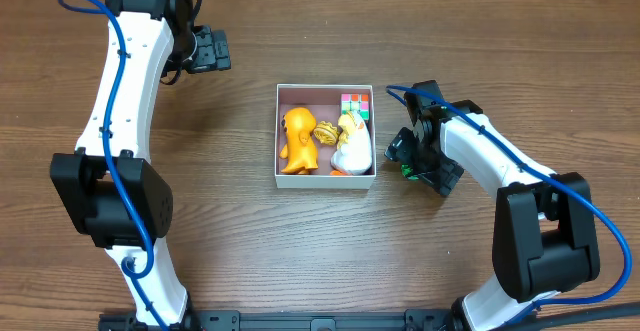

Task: Pack container
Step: 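Close the right gripper on the green round toy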

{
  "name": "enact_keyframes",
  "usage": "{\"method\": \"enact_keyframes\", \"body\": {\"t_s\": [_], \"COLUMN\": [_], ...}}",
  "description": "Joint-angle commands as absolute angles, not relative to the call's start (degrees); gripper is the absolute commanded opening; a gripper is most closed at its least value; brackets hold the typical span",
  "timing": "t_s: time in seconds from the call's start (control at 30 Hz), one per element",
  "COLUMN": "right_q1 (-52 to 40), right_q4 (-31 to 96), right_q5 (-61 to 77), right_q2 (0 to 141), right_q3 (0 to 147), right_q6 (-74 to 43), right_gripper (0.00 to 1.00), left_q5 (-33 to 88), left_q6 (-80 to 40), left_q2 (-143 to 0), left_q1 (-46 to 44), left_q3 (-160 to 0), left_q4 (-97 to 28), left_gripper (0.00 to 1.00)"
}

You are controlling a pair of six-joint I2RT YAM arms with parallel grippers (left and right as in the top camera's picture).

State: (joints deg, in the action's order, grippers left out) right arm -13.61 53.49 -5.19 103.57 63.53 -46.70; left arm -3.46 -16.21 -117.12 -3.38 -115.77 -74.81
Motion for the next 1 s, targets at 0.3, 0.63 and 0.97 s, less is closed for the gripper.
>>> {"method": "enact_keyframes", "body": {"t_s": [0.3, 0.63, 0.97], "right_q1": [-13.8, -13.82, -13.82], "right_q4": [52.38, 52.34, 51.31], "right_q5": [-8.16, -9.02, -6.92], "right_q2": [103.02, 103.02, 103.02], "right_q3": [63.31, 63.31, 63.31], "right_q6": [-41.47, -41.45, -35.7], "right_gripper": [1.0, 1.0, 1.0], "left_q5": [-3.16, -3.14, -3.14], "left_q6": [-16.8, -16.8, -16.82], "left_q2": [-116.57, -116.57, -116.57], "left_q1": [-3.44, -3.44, -3.44], "left_q3": [-116.42, -116.42, -116.42], "left_q4": [-74.98, -75.02, -75.02], "left_gripper": [1.0, 1.0, 1.0]}}
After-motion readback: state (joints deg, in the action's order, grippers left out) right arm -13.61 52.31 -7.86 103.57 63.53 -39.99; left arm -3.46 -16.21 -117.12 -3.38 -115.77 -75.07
